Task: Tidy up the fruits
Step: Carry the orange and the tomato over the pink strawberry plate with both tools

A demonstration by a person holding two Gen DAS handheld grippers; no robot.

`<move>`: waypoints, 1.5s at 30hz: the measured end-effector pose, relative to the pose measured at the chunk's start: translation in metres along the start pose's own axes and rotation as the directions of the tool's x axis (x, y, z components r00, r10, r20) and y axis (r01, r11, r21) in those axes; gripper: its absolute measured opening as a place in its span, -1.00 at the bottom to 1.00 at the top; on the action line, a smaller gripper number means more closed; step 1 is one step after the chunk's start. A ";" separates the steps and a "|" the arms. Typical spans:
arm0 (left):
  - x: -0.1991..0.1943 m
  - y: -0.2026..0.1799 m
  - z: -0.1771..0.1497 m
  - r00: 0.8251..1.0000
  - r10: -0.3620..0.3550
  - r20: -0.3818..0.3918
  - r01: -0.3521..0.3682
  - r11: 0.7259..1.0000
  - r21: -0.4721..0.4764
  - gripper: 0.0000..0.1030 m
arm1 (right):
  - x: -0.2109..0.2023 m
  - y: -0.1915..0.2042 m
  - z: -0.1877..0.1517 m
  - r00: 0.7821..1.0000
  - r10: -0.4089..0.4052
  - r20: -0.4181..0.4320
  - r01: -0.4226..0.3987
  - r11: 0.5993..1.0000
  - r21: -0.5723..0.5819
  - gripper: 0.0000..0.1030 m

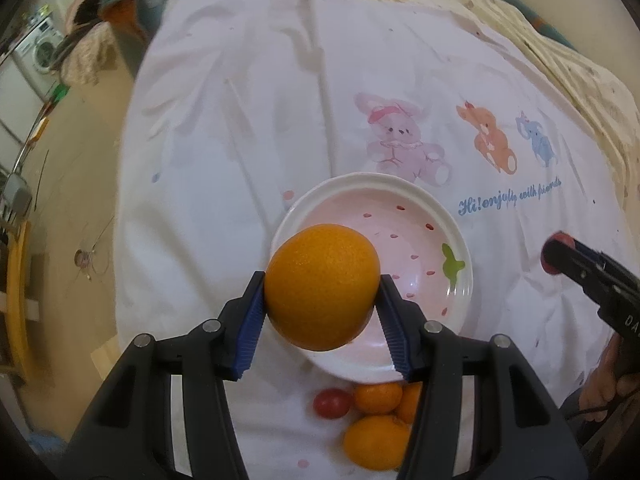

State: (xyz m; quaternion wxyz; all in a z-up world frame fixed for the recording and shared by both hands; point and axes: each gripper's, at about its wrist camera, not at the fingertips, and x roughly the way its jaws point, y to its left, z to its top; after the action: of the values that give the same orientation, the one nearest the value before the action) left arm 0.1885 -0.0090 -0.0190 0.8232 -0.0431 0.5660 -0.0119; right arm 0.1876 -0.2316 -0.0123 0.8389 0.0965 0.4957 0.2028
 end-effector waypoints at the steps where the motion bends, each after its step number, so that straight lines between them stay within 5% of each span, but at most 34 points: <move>1: 0.003 -0.002 0.002 1.000 -0.001 -0.004 0.001 1.000 0.006 -0.03 | 0.003 0.000 0.002 1.000 -0.003 -0.002 0.003 1.000 -0.001 -0.22; 10: 0.039 -0.012 0.021 0.998 -0.019 -0.054 0.022 0.999 0.041 -0.03 | 0.042 -0.003 0.020 0.999 -0.019 -0.050 0.017 0.999 -0.027 -0.22; 24: 0.075 -0.008 0.032 0.994 -0.022 -0.111 0.025 0.999 0.028 -0.03 | 0.100 -0.009 0.026 0.986 0.063 -0.156 -0.061 0.998 0.021 -0.22; 45: 0.091 0.004 0.033 0.988 -0.060 -0.144 0.052 0.997 -0.061 0.02 | 0.113 -0.009 0.021 0.981 0.060 -0.183 -0.054 0.998 0.039 -0.18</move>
State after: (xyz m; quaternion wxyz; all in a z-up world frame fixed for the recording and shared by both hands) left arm 0.2520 -0.0091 -0.0919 0.7774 -0.0815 0.6234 -0.0219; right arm 0.2561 -0.1895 -0.0950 0.7817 0.1058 0.5714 0.2263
